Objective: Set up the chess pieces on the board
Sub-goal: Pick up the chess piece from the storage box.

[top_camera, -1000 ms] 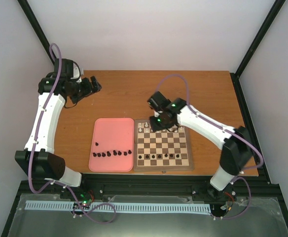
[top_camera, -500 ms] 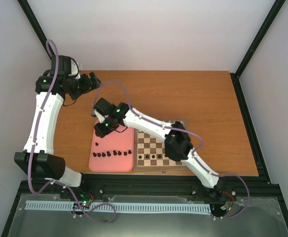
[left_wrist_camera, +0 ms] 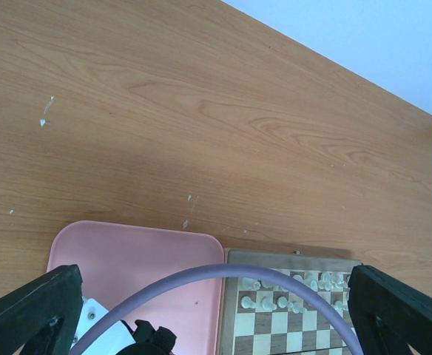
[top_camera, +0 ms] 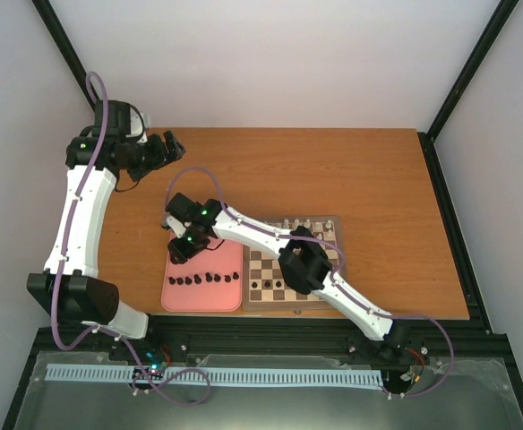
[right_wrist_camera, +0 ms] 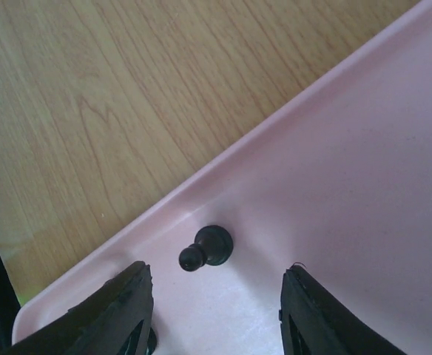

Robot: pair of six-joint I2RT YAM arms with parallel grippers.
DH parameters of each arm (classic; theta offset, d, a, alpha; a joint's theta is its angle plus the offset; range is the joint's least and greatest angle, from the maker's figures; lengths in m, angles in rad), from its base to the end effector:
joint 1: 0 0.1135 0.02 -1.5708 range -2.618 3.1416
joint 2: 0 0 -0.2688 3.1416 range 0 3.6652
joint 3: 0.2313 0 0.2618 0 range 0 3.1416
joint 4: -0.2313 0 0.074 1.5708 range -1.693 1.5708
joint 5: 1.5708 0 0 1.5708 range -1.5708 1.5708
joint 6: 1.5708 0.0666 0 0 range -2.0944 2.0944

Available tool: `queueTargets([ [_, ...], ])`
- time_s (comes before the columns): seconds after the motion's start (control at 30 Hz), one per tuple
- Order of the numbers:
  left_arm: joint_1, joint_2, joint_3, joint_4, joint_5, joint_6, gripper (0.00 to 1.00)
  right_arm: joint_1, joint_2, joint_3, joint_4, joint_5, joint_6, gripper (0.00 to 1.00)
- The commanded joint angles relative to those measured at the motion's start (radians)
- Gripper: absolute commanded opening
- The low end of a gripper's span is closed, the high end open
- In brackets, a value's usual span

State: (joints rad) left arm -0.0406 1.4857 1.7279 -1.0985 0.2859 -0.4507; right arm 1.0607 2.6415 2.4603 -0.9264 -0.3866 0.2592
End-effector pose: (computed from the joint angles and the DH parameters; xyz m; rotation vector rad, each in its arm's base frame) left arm 0.3195 -0.0318 0.3965 -0.3711 2.4329 -0.5662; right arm 0.2603 0.5167 0.1341 -1.2483 2.6049 0.8634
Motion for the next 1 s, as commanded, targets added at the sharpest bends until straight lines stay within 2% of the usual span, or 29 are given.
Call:
queueTargets([
  [0.0,-0.005,0.003,0.012,0.009,0.014,-0.008,1.00,0.002,0.026,0.042,0.021,-0.034,-0.013,0.47],
  [0.43,-0.005,0.001,-0.004,0.010,0.003,-0.001,1.00,0.002,0.072,0.074,0.017,-0.044,-0.012,0.40],
  [0.63,-0.004,-0.001,-0.010,0.010,0.000,0.001,1.00,0.001,0.070,0.075,0.017,-0.034,-0.011,0.31],
  [0.97,-0.004,0.006,-0.009,0.012,0.003,0.000,1.00,-0.003,0.065,0.074,-0.009,-0.017,-0.018,0.10],
])
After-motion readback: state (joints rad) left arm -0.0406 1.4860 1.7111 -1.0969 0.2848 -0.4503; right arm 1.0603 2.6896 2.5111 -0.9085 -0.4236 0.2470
